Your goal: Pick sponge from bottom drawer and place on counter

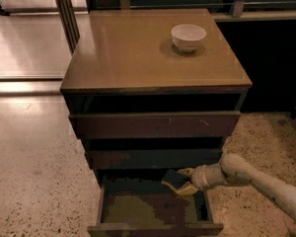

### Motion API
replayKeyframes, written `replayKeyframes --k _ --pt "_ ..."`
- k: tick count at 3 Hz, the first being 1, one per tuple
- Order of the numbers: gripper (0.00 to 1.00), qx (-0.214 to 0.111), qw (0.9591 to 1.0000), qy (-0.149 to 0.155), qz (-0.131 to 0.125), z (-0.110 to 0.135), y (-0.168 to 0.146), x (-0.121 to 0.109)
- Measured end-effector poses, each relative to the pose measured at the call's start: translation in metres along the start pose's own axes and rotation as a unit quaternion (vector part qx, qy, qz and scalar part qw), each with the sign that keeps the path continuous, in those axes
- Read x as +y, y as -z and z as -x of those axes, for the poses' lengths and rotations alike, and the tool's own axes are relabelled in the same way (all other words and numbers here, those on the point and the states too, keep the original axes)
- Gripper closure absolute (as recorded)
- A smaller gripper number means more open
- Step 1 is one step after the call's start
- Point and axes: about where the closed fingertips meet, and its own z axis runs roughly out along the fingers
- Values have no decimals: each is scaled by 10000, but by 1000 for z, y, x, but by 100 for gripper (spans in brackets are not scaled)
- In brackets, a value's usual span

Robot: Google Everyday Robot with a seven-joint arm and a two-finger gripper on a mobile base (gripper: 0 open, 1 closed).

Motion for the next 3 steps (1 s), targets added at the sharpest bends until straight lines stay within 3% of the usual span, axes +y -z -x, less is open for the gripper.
replayKeyframes --k 1,2,3 --pt "100 -13 9995 7 306 2 -1 15" --pt "100 -14 9995 8 306 2 -1 16" --pt "100 -130 9987 166 469 23 13 22"
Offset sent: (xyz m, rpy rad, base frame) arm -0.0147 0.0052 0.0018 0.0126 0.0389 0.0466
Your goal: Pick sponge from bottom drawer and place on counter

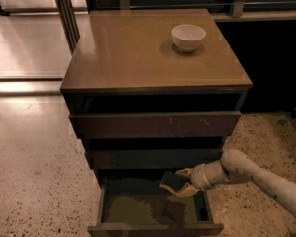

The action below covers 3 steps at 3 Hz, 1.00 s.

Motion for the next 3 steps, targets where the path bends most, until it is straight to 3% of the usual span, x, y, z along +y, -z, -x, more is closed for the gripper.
replayKeyframes --k 1,2,3 --pt "100 -13 9994 227 249 40 28 18" --pt "100 194 9982 481 304 90 73 34" --pt "100 471 9953 837 106 150 127 51"
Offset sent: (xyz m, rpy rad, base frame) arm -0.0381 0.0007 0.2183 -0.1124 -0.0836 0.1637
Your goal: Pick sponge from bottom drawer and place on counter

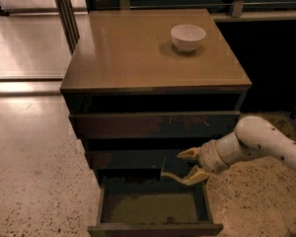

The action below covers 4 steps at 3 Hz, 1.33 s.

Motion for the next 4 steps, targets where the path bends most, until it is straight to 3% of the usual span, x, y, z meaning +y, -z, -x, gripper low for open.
replayKeyframes --k 1,3,4 --pt "100 202 9994 221 -190 21 26 -8" --pt "100 160 9993 291 -191 34 36 -8" --pt "100 184 9991 368 -135 66 60 -10"
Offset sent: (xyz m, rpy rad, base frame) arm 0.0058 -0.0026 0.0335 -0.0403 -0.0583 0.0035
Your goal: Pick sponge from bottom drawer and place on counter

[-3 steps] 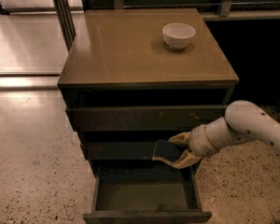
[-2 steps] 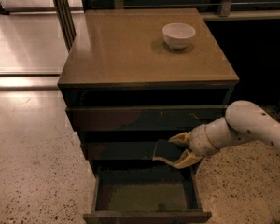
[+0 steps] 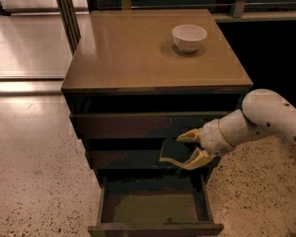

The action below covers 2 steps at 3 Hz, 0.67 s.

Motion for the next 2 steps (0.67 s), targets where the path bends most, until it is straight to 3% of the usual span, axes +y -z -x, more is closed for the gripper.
replayKeyframes --k 1,2 --pt "100 362 9991 6 197 47 54 -7" --pt "100 362 9991 6 198 47 54 -7"
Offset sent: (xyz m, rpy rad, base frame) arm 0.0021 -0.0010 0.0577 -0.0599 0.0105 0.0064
